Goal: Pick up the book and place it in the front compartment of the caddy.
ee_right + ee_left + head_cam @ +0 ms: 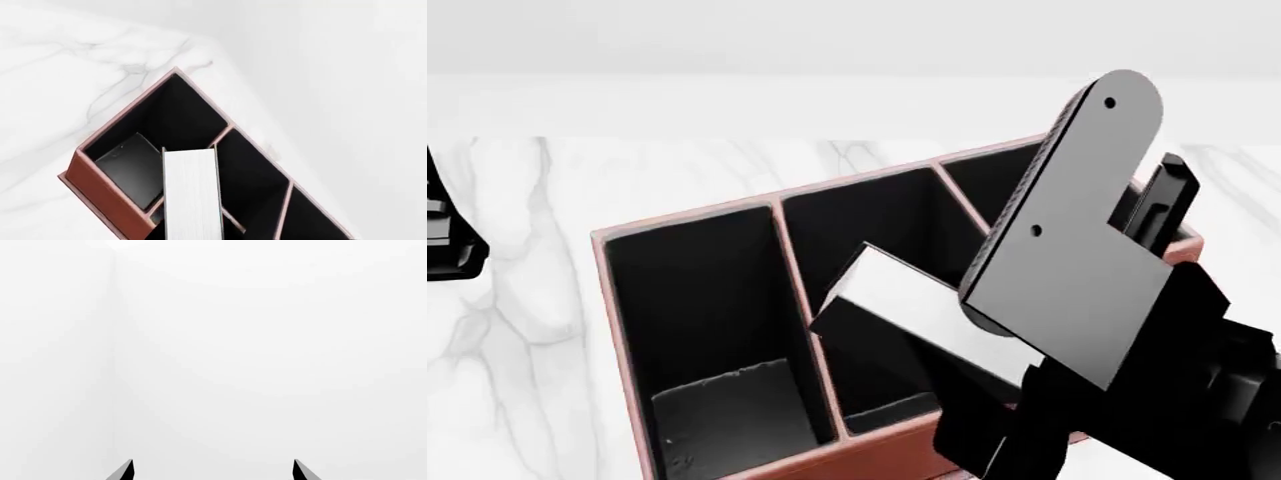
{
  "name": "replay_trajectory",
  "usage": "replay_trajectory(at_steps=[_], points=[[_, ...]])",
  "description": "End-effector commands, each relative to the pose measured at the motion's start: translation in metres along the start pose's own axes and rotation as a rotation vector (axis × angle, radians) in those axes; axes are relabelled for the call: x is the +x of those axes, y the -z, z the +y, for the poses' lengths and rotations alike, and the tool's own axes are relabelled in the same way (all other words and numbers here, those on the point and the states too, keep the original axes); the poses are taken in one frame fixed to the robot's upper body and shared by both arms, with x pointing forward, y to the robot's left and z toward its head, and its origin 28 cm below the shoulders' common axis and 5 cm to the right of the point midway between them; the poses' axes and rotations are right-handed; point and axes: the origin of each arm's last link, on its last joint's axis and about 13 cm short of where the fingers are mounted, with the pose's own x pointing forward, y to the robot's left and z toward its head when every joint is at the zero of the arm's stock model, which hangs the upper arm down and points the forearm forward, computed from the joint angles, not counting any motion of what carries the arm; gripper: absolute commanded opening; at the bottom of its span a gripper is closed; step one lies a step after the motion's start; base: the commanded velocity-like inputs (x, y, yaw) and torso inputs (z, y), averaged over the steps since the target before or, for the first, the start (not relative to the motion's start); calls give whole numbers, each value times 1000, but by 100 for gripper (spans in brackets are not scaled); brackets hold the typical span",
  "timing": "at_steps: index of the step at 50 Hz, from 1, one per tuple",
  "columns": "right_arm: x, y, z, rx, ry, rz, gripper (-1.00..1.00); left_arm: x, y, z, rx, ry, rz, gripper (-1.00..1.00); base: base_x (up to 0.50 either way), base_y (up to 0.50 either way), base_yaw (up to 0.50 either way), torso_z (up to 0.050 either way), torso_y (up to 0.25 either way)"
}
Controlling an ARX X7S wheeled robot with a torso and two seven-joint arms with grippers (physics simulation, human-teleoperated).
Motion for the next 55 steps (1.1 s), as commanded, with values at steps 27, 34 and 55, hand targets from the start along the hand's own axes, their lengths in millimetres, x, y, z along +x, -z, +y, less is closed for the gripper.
replay_trajectory(at_steps=[27, 34, 55], points=[[-1, -50, -63, -256, 39, -43, -100, 1, 2, 1, -5, 6, -8, 100, 0, 0, 0, 0, 1], [8, -64, -90, -333, -5, 23, -100, 0, 2, 1, -3, 4, -7, 100, 0, 0, 0, 0, 0], [37, -74, -140, -319, -76, 80, -100, 2, 0, 2, 3, 3, -10, 100, 0, 0, 0, 0, 1]])
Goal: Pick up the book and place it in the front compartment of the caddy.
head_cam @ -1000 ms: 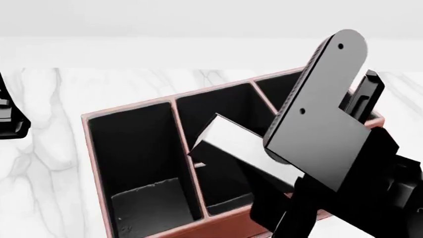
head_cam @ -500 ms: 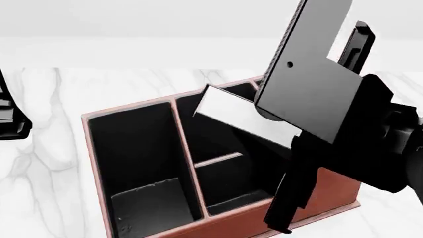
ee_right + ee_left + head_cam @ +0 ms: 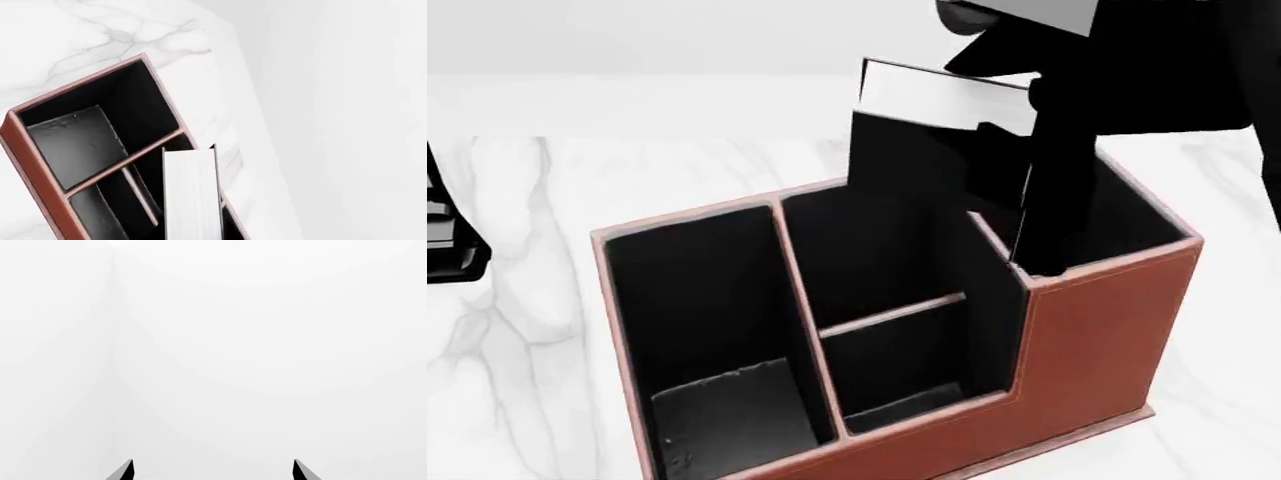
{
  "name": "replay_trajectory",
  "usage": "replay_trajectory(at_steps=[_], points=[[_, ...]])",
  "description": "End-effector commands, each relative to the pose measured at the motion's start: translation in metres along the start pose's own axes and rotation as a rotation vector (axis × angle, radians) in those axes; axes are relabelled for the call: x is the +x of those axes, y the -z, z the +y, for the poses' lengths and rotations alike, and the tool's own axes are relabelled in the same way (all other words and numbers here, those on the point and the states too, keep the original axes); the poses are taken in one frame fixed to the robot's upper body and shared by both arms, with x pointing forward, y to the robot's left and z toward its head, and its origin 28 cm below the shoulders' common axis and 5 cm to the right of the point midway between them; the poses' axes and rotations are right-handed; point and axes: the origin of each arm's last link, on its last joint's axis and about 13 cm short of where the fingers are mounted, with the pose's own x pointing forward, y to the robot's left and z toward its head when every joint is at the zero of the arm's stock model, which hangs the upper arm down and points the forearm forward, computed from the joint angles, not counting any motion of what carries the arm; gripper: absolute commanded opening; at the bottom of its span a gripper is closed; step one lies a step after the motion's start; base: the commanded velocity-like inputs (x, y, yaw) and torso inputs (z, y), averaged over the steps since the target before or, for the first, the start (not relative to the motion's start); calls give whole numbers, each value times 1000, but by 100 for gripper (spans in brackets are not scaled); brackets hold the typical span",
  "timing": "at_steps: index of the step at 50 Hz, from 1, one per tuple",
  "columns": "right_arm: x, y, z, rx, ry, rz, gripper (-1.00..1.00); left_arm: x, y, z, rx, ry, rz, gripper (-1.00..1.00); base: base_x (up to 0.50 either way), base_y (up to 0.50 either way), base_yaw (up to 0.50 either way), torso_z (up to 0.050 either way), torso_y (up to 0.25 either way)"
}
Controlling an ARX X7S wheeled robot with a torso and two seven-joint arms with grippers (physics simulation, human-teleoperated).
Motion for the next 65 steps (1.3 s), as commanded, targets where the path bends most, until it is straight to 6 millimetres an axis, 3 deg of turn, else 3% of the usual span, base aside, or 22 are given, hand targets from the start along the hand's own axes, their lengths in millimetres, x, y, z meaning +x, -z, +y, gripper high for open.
replay_trajectory(at_steps=[1, 40, 44, 51, 57, 65], points=[[5, -7, -29, -30, 25, 0, -100, 2, -2, 2, -6, 3, -19, 100, 0, 0, 0, 0, 0], [3, -4, -22, -36, 43, 13, -100, 2, -2, 2, -6, 5, -18, 100, 0, 0, 0, 0, 1], [-2, -29, -60, -176, 34, -51, -100, 2, -3, 2, -5, 3, -21, 100, 0, 0, 0, 0, 3], [4, -46, -95, -274, -40, -95, -100, 3, -4, 3, -4, -1, -22, 100, 0, 0, 0, 3, 1], [8, -49, -106, -299, -73, -123, -100, 3, -4, 4, -1, -4, -23, 100, 0, 0, 0, 0, 2], [12, -48, -106, -285, -134, -162, -100, 3, -5, 4, 2, -4, -25, 100, 0, 0, 0, 0, 1]])
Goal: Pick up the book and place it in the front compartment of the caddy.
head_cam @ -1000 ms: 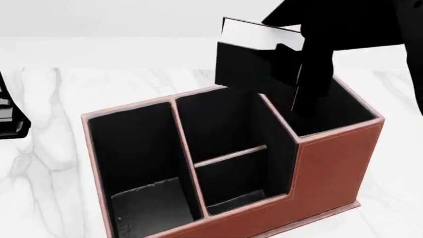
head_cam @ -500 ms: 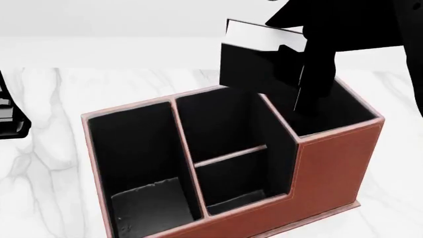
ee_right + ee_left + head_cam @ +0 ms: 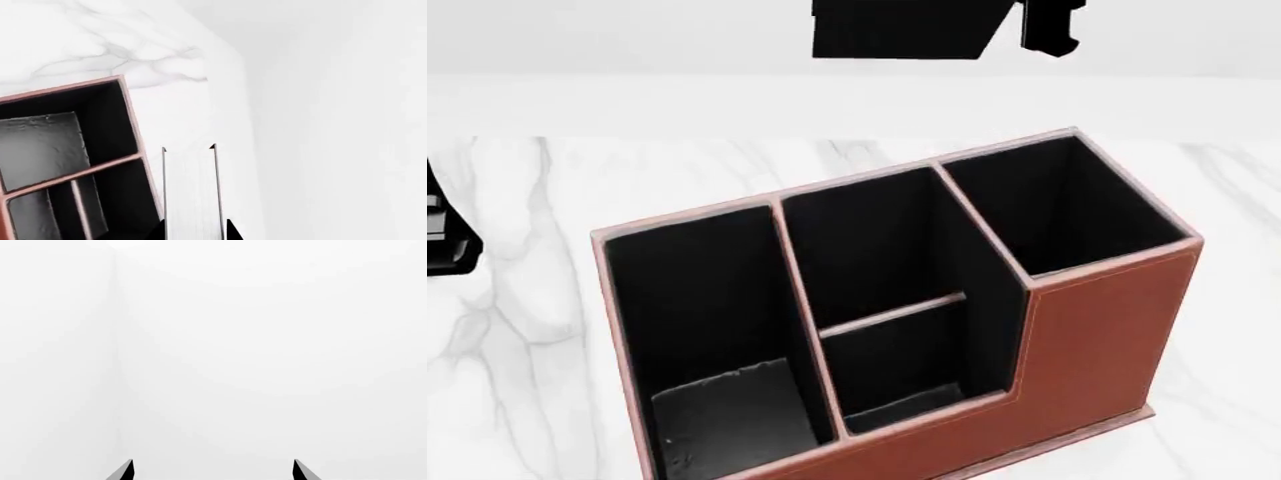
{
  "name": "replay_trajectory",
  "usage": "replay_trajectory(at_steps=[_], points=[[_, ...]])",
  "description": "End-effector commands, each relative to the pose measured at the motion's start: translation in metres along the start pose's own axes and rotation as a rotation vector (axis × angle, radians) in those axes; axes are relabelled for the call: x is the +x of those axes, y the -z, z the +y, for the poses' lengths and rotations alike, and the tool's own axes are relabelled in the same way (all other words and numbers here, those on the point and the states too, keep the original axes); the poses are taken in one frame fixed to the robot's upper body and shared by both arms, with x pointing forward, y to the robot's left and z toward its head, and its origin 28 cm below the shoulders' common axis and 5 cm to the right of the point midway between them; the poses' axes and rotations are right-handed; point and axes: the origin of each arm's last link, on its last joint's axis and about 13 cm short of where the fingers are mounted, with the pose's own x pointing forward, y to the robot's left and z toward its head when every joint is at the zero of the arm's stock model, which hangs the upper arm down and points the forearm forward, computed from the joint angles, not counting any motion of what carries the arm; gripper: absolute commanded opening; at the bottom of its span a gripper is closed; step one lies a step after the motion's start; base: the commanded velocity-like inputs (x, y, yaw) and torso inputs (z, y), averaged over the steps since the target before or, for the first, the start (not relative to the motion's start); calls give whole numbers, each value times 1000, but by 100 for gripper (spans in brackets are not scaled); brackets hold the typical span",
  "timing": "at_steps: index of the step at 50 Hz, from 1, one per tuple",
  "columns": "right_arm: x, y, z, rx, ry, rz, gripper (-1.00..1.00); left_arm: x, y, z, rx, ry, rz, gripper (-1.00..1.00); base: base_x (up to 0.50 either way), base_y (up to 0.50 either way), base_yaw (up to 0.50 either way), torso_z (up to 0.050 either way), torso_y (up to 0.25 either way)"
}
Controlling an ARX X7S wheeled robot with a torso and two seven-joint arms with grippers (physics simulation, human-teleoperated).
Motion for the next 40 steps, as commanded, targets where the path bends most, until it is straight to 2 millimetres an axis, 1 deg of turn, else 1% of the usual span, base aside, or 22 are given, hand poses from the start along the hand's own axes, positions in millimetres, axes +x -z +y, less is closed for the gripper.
replay_trajectory(at_steps=[1, 14, 25, 31, 38, 40], points=[[3, -17, -13, -72, -76, -78, -100, 1, -2, 1, -7, 3, -19, 100, 0, 0, 0, 0, 0], [5, -12, -11, 3, -164, -90, -100, 1, -2, 0, -7, 8, -19, 100, 0, 0, 0, 0, 1], [9, -11, -10, 37, -229, -60, -100, 2, -2, 0, -7, 8, -19, 100, 0, 0, 0, 0, 1], [16, -11, -8, 43, -266, -64, -100, 1, -3, 0, -6, 8, -20, 100, 0, 0, 0, 0, 2], [23, -9, -6, 27, -267, -70, -100, 1, -1, 0, -7, 7, -18, 100, 0, 0, 0, 0, 0], [28, -7, -4, 24, -278, -71, -100, 0, -1, 0, -6, 6, -17, 100, 0, 0, 0, 0, 0]])
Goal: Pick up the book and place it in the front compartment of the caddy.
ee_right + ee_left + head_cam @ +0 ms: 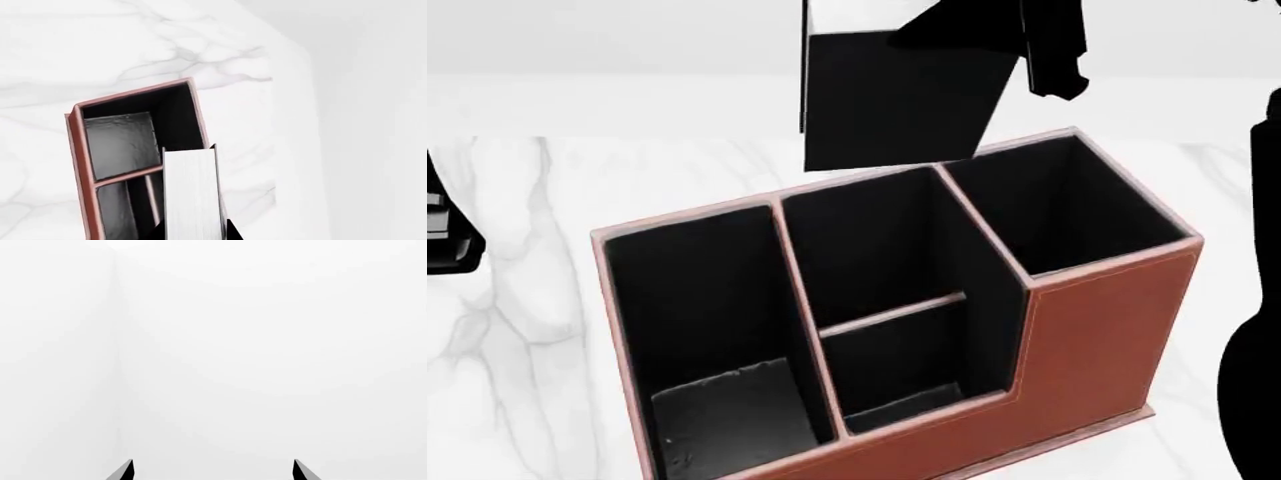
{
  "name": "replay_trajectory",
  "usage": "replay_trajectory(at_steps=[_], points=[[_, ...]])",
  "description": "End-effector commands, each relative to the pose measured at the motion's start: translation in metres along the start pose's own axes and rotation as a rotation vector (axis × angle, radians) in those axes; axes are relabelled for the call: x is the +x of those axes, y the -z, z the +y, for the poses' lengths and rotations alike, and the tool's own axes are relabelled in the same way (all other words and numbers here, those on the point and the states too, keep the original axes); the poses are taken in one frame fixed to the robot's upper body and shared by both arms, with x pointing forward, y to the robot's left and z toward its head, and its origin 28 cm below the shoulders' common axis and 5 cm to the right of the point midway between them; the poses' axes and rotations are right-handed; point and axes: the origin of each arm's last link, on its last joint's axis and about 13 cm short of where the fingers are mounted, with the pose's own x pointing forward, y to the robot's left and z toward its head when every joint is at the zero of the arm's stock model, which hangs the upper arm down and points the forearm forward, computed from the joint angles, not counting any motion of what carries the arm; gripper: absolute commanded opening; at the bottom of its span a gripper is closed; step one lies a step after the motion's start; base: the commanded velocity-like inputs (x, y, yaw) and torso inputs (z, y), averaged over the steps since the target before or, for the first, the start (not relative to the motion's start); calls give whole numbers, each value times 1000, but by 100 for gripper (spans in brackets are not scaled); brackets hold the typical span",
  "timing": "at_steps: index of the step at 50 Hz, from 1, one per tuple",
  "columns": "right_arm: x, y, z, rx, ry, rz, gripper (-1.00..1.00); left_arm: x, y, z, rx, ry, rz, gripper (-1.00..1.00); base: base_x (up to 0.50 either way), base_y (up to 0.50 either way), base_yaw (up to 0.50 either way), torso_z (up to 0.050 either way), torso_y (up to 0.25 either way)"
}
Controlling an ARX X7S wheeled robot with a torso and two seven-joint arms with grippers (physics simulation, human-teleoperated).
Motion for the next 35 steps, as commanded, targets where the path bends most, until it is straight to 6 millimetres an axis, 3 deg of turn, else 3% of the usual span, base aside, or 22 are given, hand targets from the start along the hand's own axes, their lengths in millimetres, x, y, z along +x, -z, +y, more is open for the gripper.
replay_trajectory(at_steps=[1, 13, 35], points=[[16, -7, -2, -56, -28, -59, -100, 0, 0, 2, -10, 3, -15, 100, 0, 0, 0, 0, 10], [34, 1, 1, -67, -30, -49, -100, 0, -1, 3, -9, -2, -16, 100, 0, 0, 0, 0, 1], [49, 13, 5, -24, -61, -27, -100, 0, 0, 2, -12, -2, -15, 100, 0, 0, 0, 0, 1]])
